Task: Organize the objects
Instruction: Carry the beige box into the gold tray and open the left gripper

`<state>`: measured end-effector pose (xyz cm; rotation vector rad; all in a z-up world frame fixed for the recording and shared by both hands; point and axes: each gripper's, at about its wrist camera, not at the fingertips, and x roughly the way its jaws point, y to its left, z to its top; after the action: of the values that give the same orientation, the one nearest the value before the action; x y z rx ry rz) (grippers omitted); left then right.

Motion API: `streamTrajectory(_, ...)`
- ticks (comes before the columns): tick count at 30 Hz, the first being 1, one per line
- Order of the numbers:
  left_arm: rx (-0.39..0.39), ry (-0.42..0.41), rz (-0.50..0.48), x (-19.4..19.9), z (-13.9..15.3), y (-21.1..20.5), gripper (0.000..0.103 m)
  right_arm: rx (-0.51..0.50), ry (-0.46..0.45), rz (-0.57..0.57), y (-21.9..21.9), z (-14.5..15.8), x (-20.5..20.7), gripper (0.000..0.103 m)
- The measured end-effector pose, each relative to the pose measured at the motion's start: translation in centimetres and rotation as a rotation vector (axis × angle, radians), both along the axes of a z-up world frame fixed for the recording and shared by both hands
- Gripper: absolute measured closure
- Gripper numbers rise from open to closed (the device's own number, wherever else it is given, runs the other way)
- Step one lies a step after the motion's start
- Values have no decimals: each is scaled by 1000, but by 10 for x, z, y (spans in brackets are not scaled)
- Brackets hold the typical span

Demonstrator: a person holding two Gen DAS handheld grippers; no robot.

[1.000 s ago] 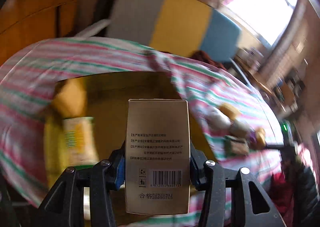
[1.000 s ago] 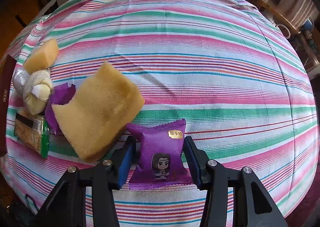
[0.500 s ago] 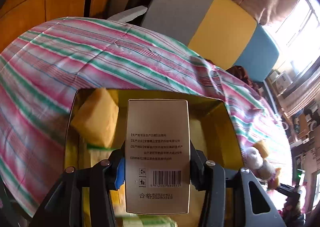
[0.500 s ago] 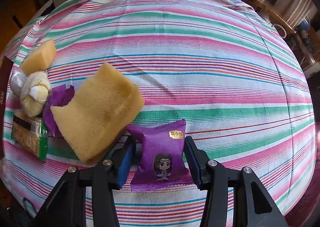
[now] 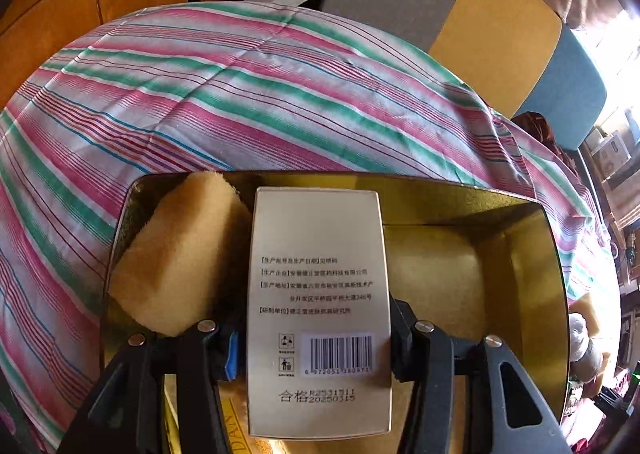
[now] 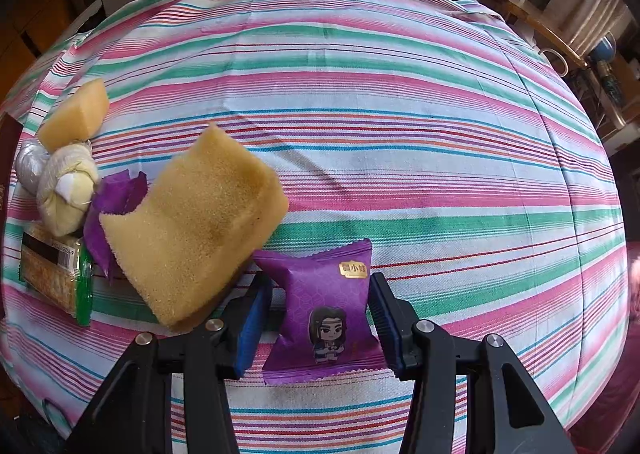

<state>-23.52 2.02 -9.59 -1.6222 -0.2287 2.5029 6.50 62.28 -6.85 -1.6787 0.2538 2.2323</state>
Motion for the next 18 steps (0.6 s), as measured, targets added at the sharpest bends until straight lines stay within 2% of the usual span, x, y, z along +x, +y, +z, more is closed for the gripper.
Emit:
streamTrajectory(7,-12,81,-38,20,20,2,27,4,1,-8,-1,-2,-1,53)
streamTrajectory(13,-28,161,-76,48,45,6,27,13,-1,-30,-5,-1,-2,55)
streamTrajectory(18,-23,222,-117,77,65,13,27,8,-9,-54,-10,0,-2,61)
